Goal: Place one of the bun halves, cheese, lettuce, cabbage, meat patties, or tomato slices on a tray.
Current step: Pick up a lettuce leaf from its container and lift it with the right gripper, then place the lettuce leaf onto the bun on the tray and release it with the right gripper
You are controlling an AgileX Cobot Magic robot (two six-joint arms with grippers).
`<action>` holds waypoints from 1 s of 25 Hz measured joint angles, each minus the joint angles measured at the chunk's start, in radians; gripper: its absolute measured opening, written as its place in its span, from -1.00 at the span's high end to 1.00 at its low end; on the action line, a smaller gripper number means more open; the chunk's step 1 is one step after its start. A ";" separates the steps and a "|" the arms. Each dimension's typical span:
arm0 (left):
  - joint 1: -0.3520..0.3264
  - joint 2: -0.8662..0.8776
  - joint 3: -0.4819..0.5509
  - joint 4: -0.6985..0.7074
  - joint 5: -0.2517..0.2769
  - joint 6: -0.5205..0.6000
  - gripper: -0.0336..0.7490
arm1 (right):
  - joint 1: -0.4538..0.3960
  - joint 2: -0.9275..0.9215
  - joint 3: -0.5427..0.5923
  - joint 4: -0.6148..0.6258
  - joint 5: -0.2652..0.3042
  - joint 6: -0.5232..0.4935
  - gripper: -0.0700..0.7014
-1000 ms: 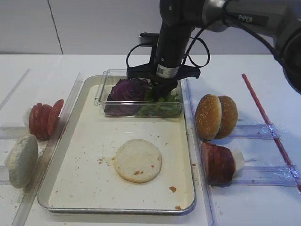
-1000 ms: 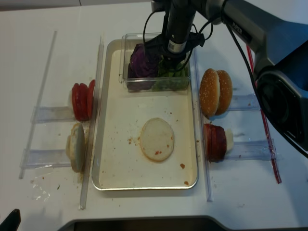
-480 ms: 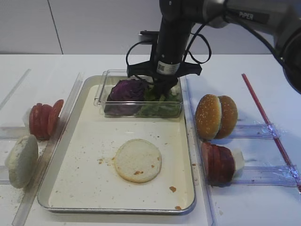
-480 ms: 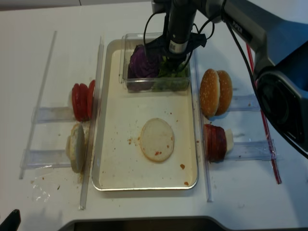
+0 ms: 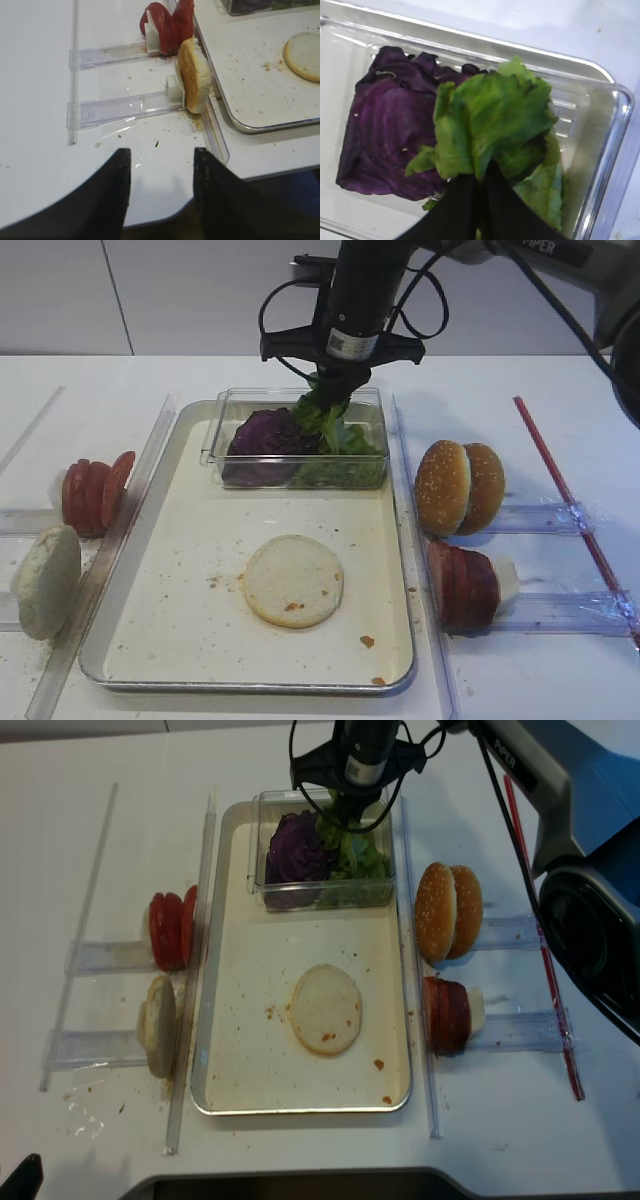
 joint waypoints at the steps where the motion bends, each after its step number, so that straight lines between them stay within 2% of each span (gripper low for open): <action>1: 0.000 0.000 0.000 0.000 0.000 0.000 0.19 | 0.000 0.000 0.000 0.006 0.000 0.000 0.69; 15: 0.000 0.000 0.000 0.000 0.000 0.000 0.19 | 0.000 -0.126 0.004 0.048 0.007 0.000 0.69; 25: 0.000 0.000 0.000 0.000 0.000 0.000 0.19 | 0.031 -0.292 0.219 0.068 0.010 0.002 0.69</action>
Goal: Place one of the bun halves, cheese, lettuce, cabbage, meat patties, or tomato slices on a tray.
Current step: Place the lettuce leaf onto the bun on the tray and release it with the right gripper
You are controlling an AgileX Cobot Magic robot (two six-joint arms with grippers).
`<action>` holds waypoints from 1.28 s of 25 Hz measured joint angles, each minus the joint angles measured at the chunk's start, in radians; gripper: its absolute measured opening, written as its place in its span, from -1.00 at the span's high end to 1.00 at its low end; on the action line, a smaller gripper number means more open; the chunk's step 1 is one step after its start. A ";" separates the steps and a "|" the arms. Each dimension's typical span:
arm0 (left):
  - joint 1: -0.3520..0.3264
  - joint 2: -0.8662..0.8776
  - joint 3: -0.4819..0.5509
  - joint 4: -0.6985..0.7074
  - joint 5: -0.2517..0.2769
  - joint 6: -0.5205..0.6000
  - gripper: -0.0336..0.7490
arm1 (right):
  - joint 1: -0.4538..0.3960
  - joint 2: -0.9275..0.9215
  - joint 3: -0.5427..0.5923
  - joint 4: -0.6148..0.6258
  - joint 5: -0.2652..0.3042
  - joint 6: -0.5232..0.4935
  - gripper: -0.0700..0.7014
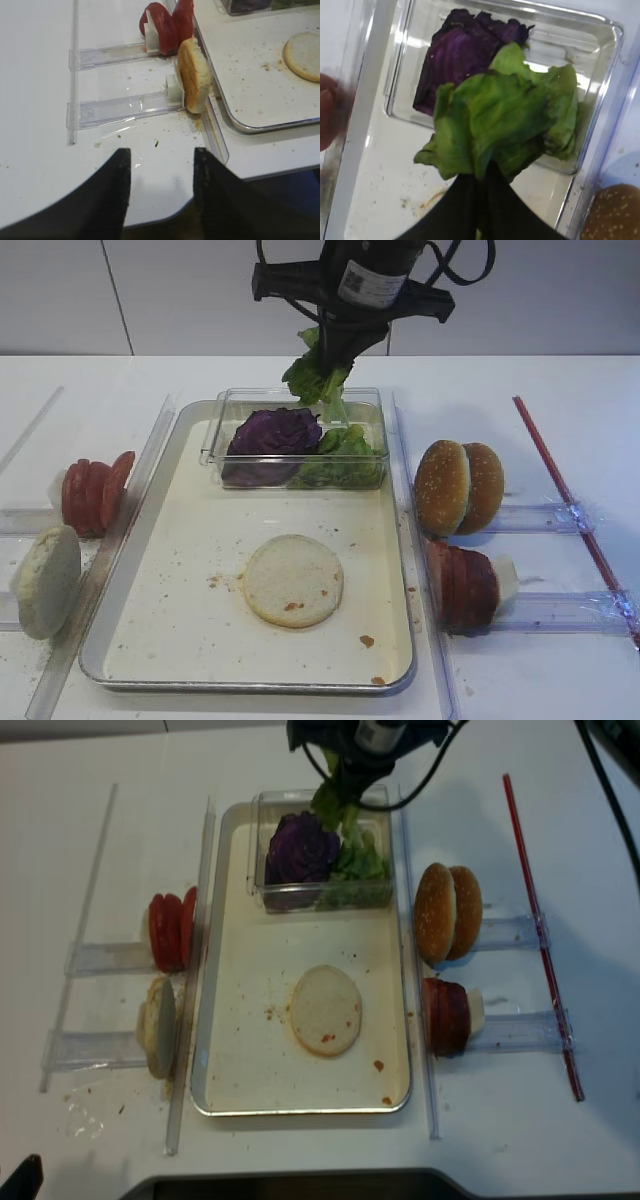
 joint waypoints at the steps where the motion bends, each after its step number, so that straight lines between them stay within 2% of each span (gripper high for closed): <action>1: 0.000 0.000 0.000 0.000 0.000 0.000 0.19 | 0.012 -0.018 0.019 -0.002 0.000 0.000 0.69; 12: 0.000 0.000 0.000 0.000 0.000 0.000 0.19 | 0.139 -0.110 0.205 -0.008 -0.002 0.015 0.69; 20: 0.000 0.000 0.000 0.000 0.000 0.000 0.19 | 0.189 -0.118 0.331 -0.006 -0.008 0.031 0.69; 32: 0.000 0.000 0.000 0.000 0.000 0.000 0.19 | 0.189 -0.111 0.361 -0.016 -0.011 0.053 0.69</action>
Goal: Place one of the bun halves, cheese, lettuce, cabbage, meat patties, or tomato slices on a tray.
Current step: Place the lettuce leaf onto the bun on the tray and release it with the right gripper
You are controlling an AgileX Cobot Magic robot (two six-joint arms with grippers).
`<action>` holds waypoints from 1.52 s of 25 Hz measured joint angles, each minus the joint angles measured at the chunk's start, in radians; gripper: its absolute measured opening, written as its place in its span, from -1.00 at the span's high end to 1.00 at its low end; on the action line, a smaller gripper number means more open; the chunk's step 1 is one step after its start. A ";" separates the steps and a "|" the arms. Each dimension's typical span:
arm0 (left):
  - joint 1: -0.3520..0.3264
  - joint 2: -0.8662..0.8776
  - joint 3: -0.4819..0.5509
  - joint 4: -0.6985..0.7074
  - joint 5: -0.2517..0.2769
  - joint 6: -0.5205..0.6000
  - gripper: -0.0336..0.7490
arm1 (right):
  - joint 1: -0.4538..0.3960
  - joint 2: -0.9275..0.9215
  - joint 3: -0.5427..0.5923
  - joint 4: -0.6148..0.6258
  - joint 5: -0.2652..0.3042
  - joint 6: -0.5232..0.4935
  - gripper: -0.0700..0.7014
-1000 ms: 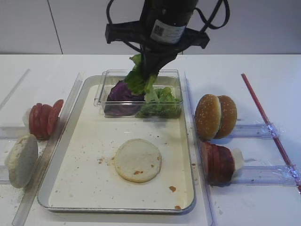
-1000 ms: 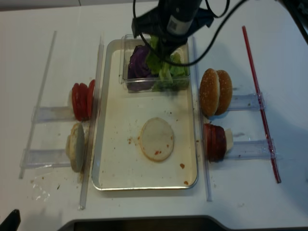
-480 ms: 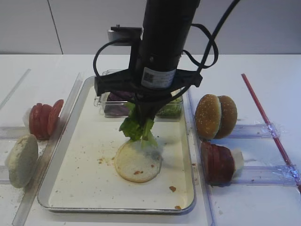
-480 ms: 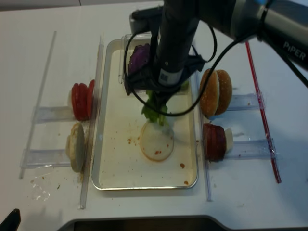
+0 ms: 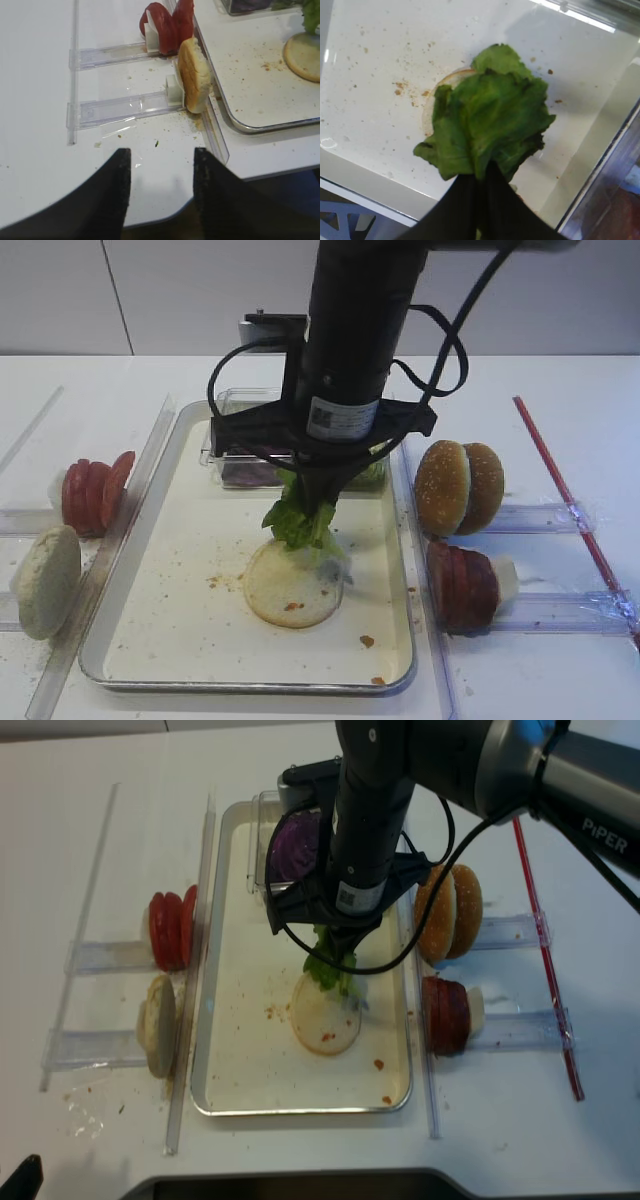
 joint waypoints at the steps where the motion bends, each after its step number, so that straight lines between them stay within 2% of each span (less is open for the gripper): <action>1: 0.000 0.000 0.000 0.000 0.000 0.000 0.19 | 0.001 0.004 0.000 0.003 0.000 0.000 0.69; 21: 0.000 0.000 0.000 0.000 0.000 0.000 0.19 | 0.020 0.097 0.000 0.035 -0.009 0.004 0.64; 25: 0.000 0.000 0.000 0.000 0.000 0.000 0.19 | 0.021 0.097 0.000 0.037 -0.010 0.004 0.41; 33: 0.000 0.000 0.000 0.000 0.000 0.000 0.19 | 0.021 0.105 0.000 0.037 -0.010 0.004 -0.23; 38: 0.000 0.000 0.000 0.000 0.000 0.000 0.19 | 0.021 0.105 0.000 0.041 -0.010 0.011 -0.43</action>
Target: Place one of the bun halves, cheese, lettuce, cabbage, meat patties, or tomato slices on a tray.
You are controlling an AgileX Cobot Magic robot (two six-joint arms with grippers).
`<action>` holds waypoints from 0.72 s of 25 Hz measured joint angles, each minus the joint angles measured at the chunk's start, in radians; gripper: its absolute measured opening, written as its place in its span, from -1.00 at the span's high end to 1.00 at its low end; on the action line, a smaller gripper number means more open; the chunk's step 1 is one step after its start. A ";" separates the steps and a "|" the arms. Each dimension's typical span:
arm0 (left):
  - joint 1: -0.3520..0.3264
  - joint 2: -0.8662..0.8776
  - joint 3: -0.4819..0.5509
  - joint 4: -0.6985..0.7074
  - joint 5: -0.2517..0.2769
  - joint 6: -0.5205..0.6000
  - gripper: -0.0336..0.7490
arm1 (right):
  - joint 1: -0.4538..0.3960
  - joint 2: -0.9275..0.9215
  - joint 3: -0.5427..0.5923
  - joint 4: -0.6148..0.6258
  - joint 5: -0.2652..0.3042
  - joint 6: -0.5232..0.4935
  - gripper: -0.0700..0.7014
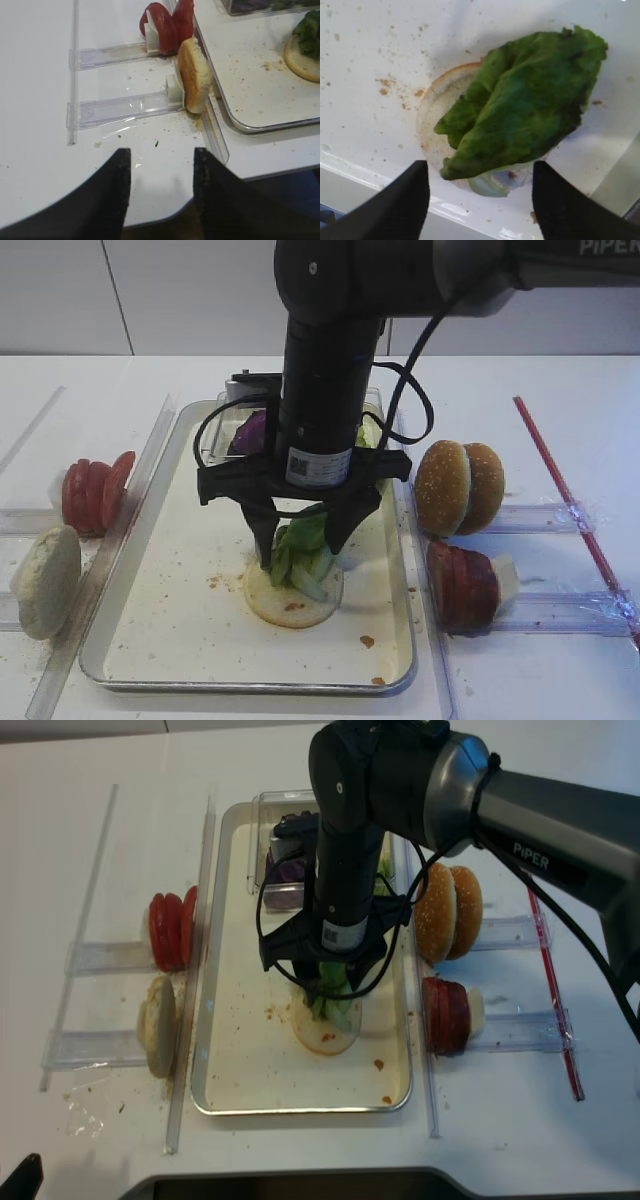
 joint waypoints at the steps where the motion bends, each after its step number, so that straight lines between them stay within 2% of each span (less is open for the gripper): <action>1: 0.000 0.000 0.000 0.000 0.000 0.000 0.19 | 0.000 0.000 0.000 0.002 0.000 0.004 -0.47; 6: 0.000 0.000 0.000 0.000 0.000 0.000 0.19 | 0.000 0.000 0.000 0.015 0.000 0.014 -0.63; 18: 0.000 0.000 0.000 0.000 0.000 0.000 0.19 | 0.000 -0.072 0.000 0.010 -0.002 0.041 -0.64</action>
